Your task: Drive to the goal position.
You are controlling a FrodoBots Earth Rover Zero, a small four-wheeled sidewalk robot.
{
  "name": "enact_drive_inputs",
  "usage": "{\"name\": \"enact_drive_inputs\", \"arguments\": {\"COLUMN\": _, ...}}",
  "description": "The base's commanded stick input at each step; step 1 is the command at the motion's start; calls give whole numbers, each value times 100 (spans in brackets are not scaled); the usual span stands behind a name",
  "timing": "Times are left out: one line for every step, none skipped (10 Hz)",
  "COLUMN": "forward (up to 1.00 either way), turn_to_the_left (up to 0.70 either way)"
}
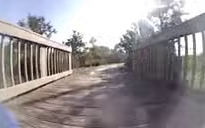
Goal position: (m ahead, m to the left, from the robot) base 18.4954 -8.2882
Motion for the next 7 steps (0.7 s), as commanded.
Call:
{"name": "enact_drive_inputs", "arguments": {"forward": 70, "turn_to_the_left": 0}}
{"name": "enact_drive_inputs", "arguments": {"forward": 70, "turn_to_the_left": 0}}
{"name": "enact_drive_inputs", "arguments": {"forward": 70, "turn_to_the_left": 0}}
{"name": "enact_drive_inputs", "arguments": {"forward": 70, "turn_to_the_left": 0}}
{"name": "enact_drive_inputs", "arguments": {"forward": 70, "turn_to_the_left": 0}}
{"name": "enact_drive_inputs", "arguments": {"forward": 70, "turn_to_the_left": 0}}
{"name": "enact_drive_inputs", "arguments": {"forward": 70, "turn_to_the_left": 0}}
